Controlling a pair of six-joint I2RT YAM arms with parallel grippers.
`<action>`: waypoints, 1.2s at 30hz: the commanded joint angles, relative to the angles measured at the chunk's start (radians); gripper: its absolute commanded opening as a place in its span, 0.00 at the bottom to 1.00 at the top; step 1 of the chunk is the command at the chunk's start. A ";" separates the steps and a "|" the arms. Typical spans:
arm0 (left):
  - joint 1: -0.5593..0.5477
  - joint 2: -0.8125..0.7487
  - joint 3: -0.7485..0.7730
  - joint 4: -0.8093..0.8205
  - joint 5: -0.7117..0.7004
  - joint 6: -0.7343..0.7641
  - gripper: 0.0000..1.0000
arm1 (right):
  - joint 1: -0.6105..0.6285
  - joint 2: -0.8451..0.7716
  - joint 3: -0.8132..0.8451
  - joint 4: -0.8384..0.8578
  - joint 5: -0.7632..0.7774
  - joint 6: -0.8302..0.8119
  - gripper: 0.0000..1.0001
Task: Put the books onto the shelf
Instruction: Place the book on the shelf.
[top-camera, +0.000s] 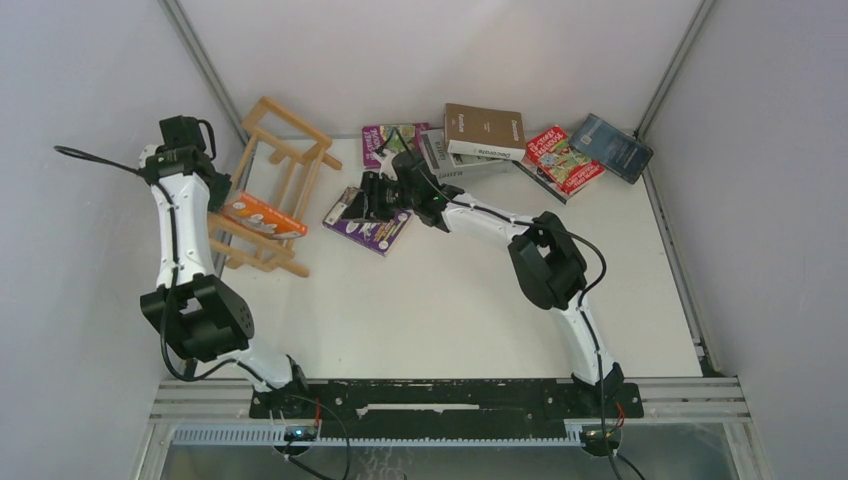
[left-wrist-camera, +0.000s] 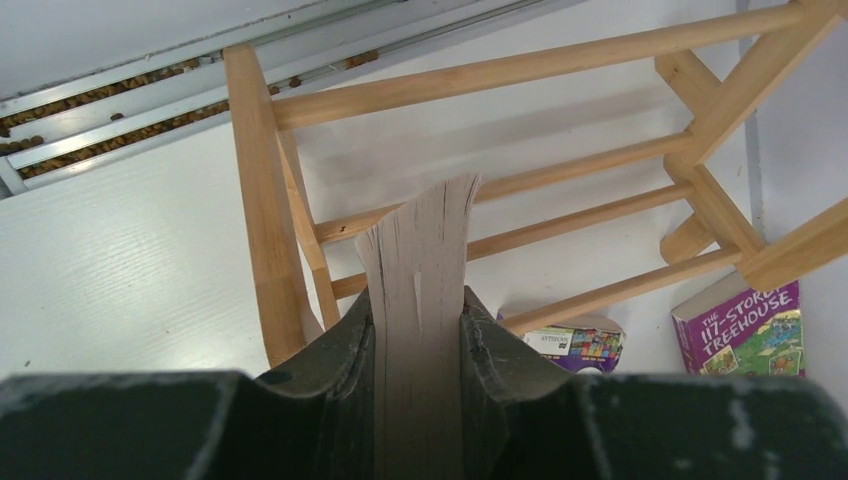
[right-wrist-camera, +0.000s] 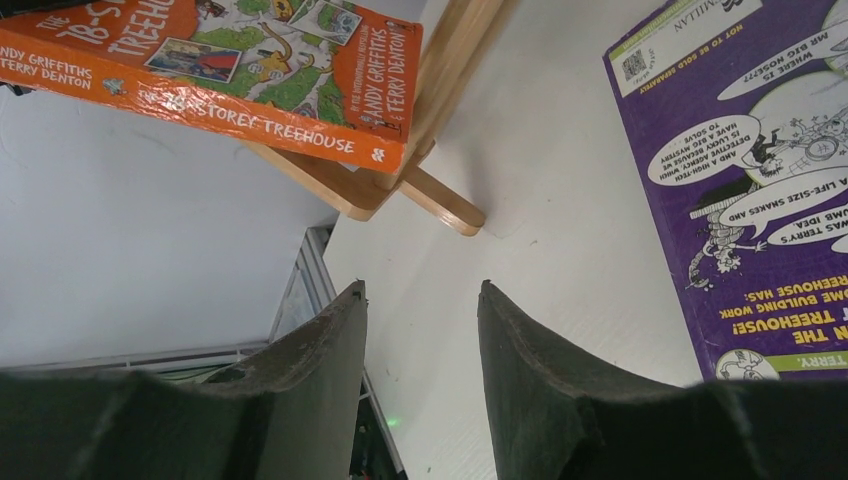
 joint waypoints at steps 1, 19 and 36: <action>0.027 -0.029 -0.014 0.046 -0.008 -0.001 0.00 | 0.011 -0.004 0.051 0.010 0.009 -0.029 0.52; 0.059 -0.073 -0.077 0.049 0.006 -0.051 0.55 | -0.002 -0.048 -0.037 0.034 -0.005 -0.034 0.52; 0.044 -0.196 -0.075 0.065 0.006 -0.123 0.58 | -0.012 -0.117 -0.085 0.003 -0.007 -0.059 0.52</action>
